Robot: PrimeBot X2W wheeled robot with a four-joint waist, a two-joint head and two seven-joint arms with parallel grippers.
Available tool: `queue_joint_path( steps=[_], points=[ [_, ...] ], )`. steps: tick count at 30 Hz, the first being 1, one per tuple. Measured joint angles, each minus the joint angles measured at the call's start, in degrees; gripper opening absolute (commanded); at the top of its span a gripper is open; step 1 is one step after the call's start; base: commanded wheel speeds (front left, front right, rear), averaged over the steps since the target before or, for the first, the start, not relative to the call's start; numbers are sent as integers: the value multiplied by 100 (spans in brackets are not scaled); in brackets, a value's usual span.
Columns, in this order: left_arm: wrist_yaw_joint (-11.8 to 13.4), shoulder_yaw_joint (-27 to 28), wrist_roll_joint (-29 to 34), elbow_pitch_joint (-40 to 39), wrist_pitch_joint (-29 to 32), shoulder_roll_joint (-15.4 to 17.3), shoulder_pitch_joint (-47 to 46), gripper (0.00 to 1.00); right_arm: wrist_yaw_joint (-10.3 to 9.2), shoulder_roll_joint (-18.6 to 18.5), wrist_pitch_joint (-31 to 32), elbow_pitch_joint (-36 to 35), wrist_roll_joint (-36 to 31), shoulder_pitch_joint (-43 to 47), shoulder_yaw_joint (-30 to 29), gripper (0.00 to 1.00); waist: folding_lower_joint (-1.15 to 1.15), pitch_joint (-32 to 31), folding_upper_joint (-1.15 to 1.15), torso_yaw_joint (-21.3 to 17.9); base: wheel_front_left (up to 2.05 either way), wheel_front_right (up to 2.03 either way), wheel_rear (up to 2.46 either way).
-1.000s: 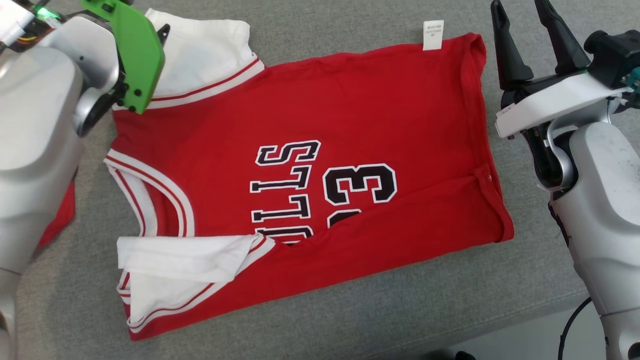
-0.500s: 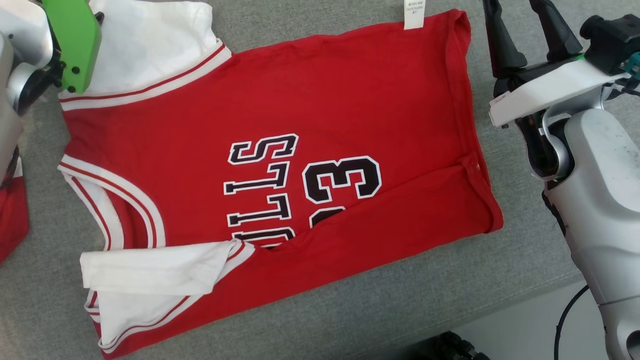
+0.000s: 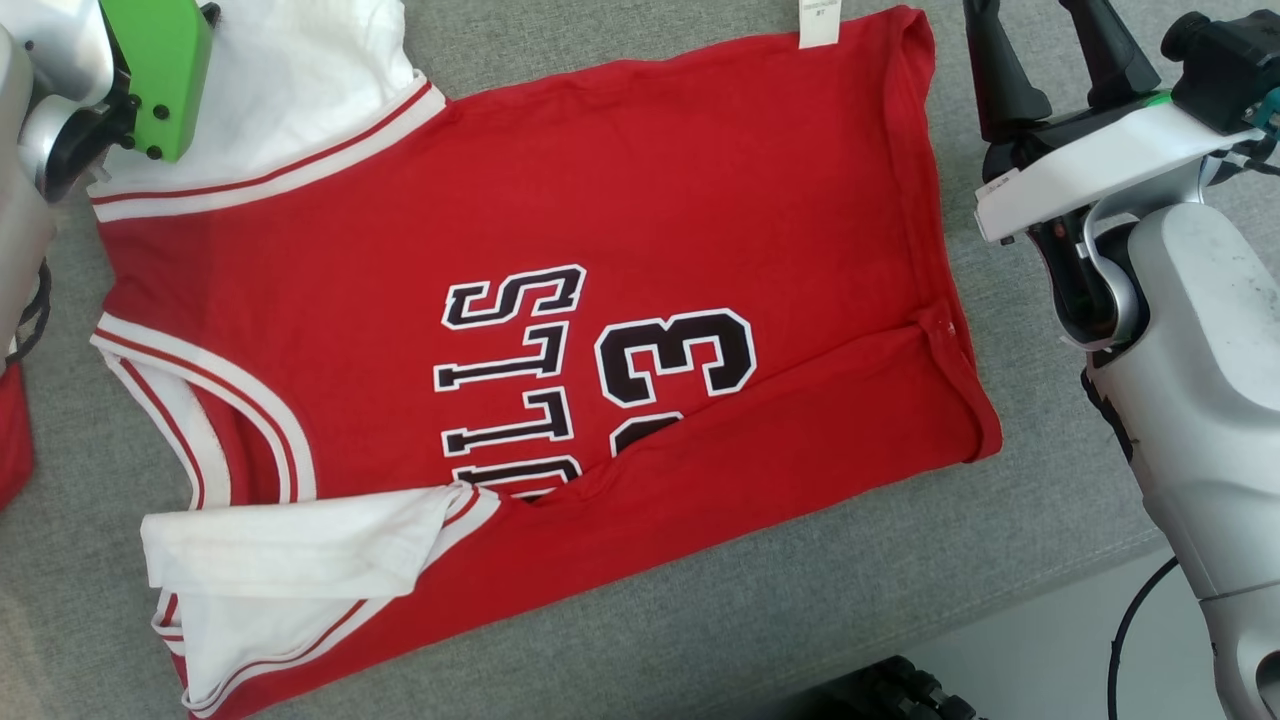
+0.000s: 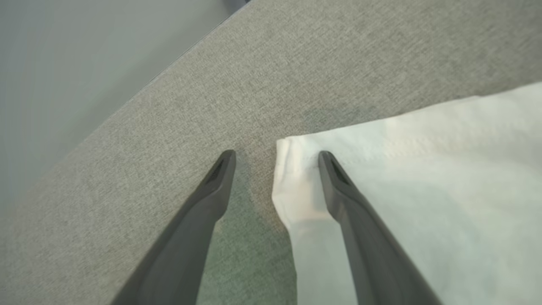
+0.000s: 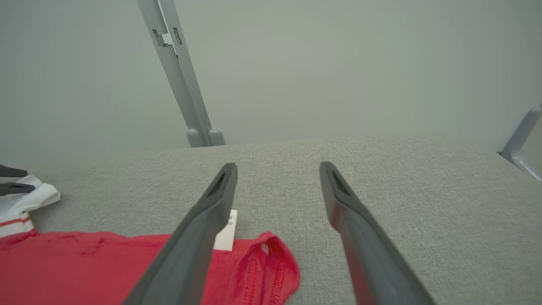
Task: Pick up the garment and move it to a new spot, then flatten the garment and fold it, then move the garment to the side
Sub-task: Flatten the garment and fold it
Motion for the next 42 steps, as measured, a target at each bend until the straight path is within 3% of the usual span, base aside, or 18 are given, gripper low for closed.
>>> queue_joint_path(
  steps=[1,2,3,5,9,16,23,29,35,42],
  points=[
    [0,-62,-48,-2,27,-1,-12,100,0,-2,-3,2,0,-3,5,100,0,7,0,-7,0,0,0],
    [0,-102,-88,-5,68,-3,-18,93,-1,-5,-5,7,0,-4,7,100,0,13,0,-12,0,0,0],
    [0,-141,-125,-7,99,-3,-35,52,-1,-15,-10,16,0,-5,3,100,0,18,0,-13,0,0,0],
    [0,-179,-182,3,114,-5,-63,1,0,-30,-18,38,0,-13,-12,100,0,22,0,-1,0,0,0],
    [0,-279,-333,-4,68,-69,-65,0,0,-73,-34,94,-11,-26,-19,100,0,-2,0,70,0,0,0],
    [0,-241,-394,182,-600,-321,-42,0,0,-303,229,257,137,-30,-9,100,0,-191,0,316,0,0,0],
    [0,-304,-565,-55,-1157,-612,227,0,2,-838,1116,515,673,-48,489,100,0,-453,0,761,0,0,0],
    [0,-519,-622,-436,-1381,-634,407,0,-1,-1305,1604,904,759,-185,1001,100,0,-636,0,1166,0,0,0],
    [0,-682,-694,-764,-1433,-611,489,0,0,-1521,1905,1356,887,-331,1459,100,0,-768,0,1442,0,0,0],
    [0,-765,-751,-924,-1433,-600,490,0,0,-1588,1995,1775,1065,-560,1771,100,-1,-745,0,1505,0,0,0]
  ],
)
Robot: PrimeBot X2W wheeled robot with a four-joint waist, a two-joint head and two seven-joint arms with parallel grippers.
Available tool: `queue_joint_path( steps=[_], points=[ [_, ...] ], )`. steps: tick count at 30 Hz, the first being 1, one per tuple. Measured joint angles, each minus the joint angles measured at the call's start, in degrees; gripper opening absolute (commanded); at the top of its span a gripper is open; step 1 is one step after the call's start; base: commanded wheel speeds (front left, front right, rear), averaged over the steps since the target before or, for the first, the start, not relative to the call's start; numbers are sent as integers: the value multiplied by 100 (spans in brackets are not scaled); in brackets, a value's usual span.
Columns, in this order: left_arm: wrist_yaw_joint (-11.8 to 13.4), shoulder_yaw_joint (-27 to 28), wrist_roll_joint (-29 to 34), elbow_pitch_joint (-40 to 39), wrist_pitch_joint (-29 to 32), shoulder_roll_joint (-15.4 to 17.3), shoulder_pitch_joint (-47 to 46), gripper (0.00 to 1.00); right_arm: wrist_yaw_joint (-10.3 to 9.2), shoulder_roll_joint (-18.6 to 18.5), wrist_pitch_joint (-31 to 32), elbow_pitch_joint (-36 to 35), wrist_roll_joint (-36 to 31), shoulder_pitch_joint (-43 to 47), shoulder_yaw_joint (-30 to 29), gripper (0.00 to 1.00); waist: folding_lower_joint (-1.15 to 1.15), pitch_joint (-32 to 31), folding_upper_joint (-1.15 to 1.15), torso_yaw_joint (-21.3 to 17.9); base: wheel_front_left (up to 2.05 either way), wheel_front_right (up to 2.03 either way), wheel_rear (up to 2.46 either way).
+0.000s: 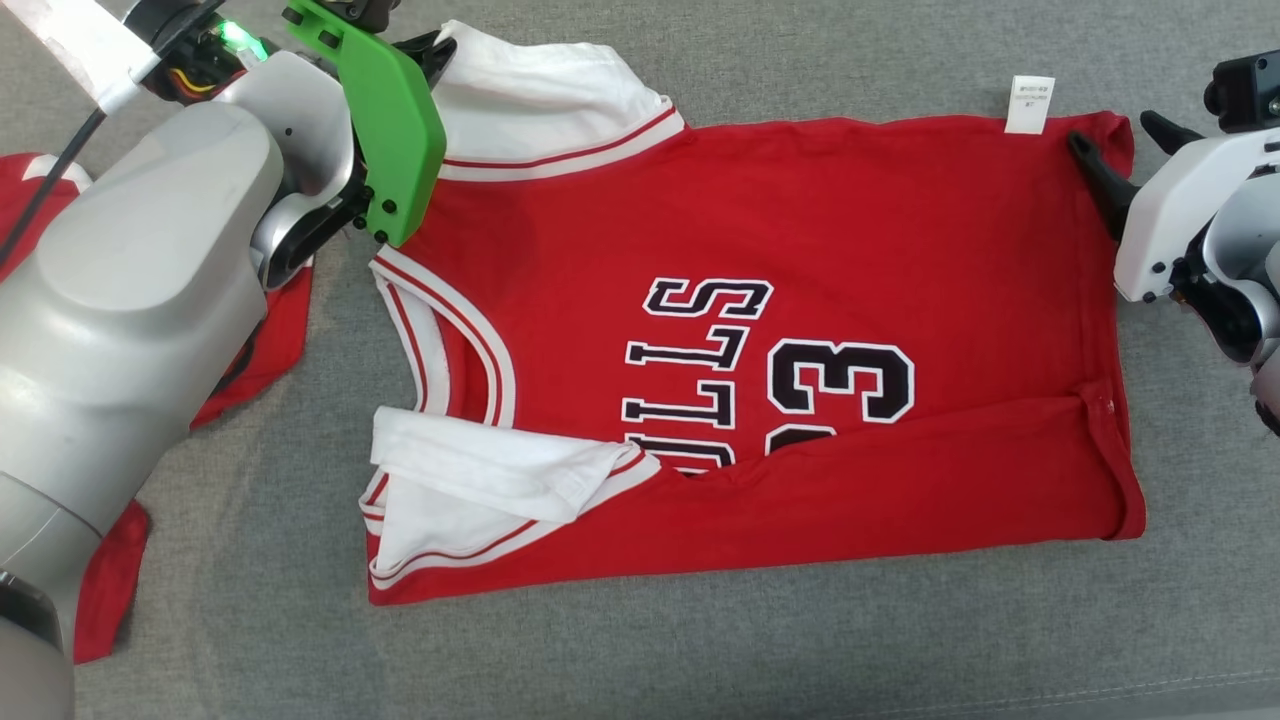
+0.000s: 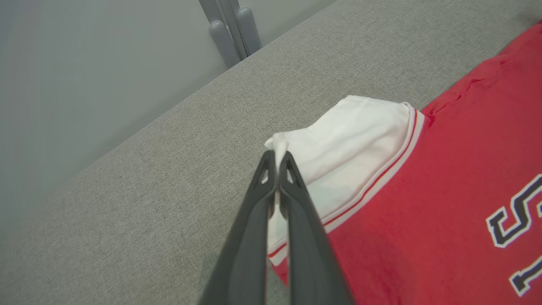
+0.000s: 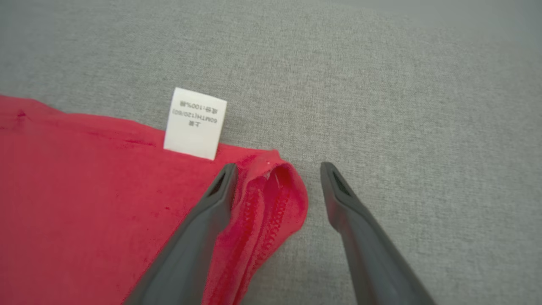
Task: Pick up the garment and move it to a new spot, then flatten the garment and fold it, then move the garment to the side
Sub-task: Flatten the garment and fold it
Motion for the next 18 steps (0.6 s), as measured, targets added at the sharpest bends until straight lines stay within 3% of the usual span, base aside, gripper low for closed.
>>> queue_joint_path(
  steps=[9,10,11,12,18],
  points=[
    [0,-35,-37,-25,-13,82,-78,0,0,-1,30,353,142,-385,335,100,0,159,0,-35,0,0,0],
    [0,-40,-38,-14,-15,82,-79,0,0,20,30,369,165,-409,386,78,0,176,0,-39,0,0,0],
    [0,-41,-38,-1,-16,81,-81,0,-1,33,31,378,181,-424,437,25,0,188,0,-41,0,0,0],
    [0,-42,-40,22,-18,80,-84,0,-1,40,32,379,201,-447,505,0,0,198,0,-44,0,0,0],
    [0,-31,-40,127,-169,70,-144,0,0,-21,-21,371,344,-609,798,0,0,216,0,-50,0,0,0]
  ],
)
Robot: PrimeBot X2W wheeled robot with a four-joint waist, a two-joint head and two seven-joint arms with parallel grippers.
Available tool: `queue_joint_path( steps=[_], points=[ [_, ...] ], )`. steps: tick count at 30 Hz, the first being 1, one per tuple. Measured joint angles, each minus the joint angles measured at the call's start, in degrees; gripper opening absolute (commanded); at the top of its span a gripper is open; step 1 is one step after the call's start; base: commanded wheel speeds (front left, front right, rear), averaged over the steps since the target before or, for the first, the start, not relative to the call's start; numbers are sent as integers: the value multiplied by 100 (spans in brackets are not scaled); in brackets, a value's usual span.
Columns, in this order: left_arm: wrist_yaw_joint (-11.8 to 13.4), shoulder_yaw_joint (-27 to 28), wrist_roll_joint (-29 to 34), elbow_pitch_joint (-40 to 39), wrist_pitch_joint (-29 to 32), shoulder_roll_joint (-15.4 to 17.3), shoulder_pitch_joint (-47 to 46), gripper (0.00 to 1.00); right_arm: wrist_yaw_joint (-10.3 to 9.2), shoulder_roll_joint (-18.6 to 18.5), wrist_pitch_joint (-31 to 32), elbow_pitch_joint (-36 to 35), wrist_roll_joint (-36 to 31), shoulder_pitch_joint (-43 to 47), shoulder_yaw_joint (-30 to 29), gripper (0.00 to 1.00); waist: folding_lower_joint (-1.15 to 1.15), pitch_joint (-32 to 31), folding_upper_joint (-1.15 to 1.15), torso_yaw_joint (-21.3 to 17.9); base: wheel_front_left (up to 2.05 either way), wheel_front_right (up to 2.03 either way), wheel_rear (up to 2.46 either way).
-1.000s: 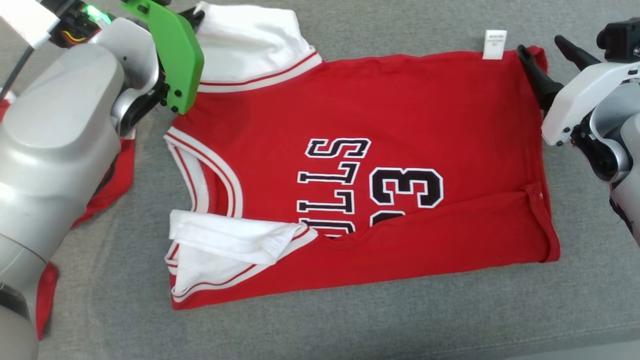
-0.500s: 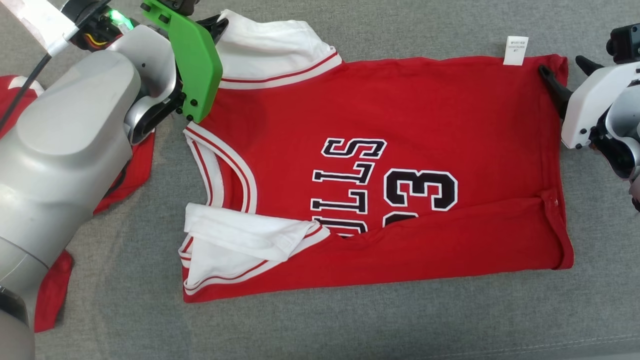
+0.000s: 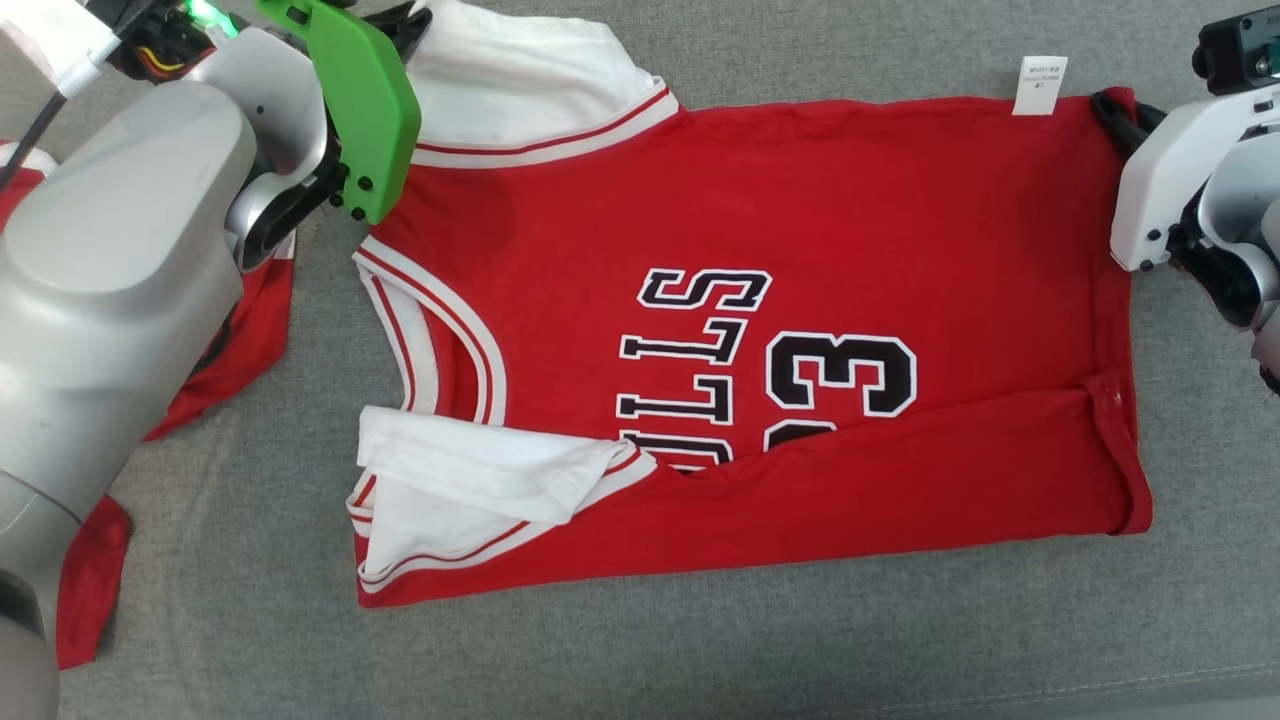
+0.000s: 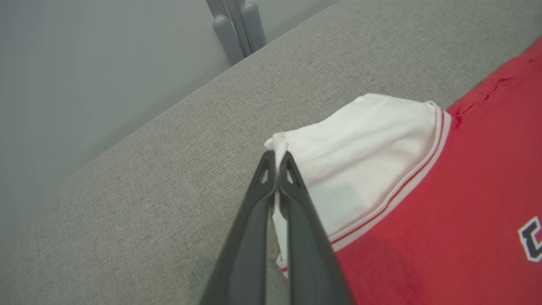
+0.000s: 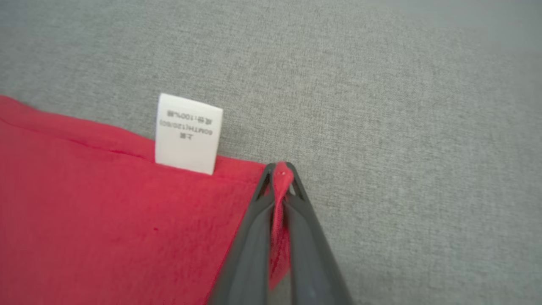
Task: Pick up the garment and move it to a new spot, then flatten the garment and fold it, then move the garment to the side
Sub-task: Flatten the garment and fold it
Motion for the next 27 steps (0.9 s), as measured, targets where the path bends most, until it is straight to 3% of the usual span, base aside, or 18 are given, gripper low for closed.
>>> queue_joint_path(
  steps=[16,27],
  points=[
    [296,174,364,613,-1259,-203,-444,0,4,-87,-1180,409,48,-598,205,0,0,117,0,-49,0,0,0],
    [176,16,501,877,-1700,-337,-354,0,3,-257,-1825,210,270,-253,536,0,0,-140,0,78,0,0,0]
  ],
)
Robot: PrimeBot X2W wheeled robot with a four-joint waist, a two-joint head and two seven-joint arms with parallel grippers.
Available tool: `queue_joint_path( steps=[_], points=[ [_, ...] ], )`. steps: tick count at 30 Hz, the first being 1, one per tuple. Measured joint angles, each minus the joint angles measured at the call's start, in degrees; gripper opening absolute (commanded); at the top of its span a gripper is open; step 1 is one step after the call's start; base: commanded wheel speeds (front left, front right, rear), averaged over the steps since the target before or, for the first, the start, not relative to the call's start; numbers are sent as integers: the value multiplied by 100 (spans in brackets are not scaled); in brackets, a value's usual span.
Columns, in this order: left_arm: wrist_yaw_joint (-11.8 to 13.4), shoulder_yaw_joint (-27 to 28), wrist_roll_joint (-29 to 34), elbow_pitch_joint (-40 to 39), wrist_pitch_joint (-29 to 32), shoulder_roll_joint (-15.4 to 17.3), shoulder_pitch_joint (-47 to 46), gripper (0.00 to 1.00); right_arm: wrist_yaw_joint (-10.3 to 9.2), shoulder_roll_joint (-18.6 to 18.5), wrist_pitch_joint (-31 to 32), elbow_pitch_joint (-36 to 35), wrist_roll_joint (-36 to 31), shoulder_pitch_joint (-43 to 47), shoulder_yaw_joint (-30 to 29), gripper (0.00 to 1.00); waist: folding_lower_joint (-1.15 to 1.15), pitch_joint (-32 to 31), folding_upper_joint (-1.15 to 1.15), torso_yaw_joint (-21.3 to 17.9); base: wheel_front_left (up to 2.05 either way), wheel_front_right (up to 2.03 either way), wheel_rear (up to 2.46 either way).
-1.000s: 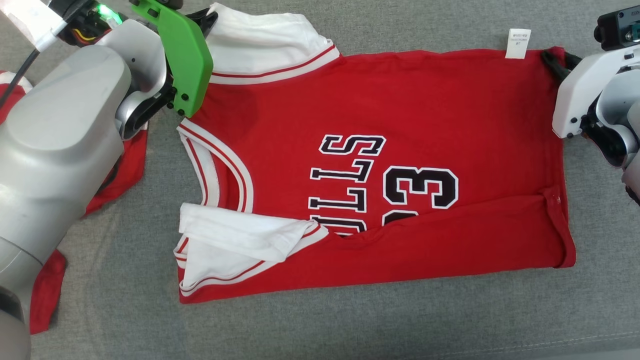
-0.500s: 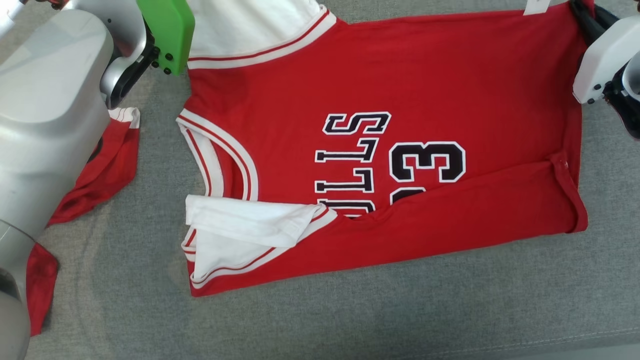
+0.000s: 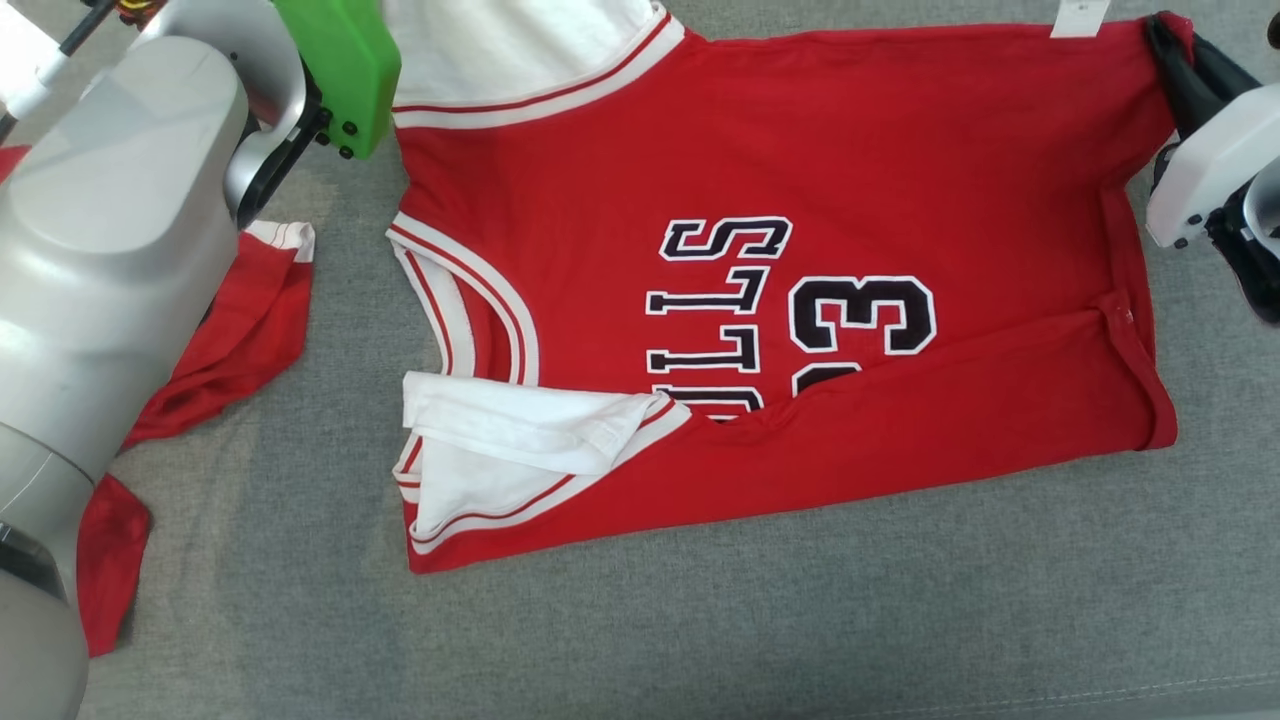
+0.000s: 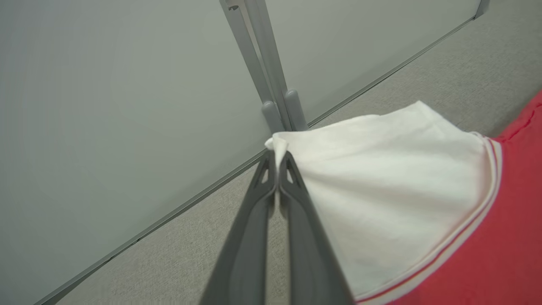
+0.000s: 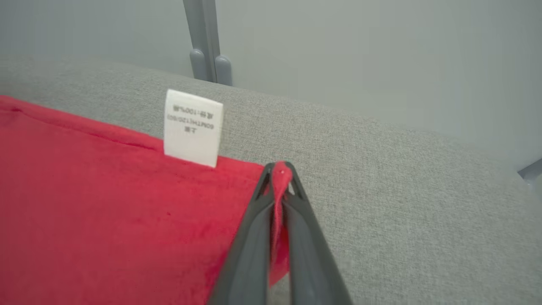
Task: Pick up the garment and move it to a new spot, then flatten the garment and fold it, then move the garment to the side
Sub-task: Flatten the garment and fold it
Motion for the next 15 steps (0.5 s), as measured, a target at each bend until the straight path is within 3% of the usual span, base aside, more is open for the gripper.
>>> queue_joint_path(
  steps=[15],
  points=[
    [-116,-358,-200,-1361,411,865,933,0,0,-637,-131,-744,668,882,637,0,0,-767,0,153,0,0,0]
  ],
)
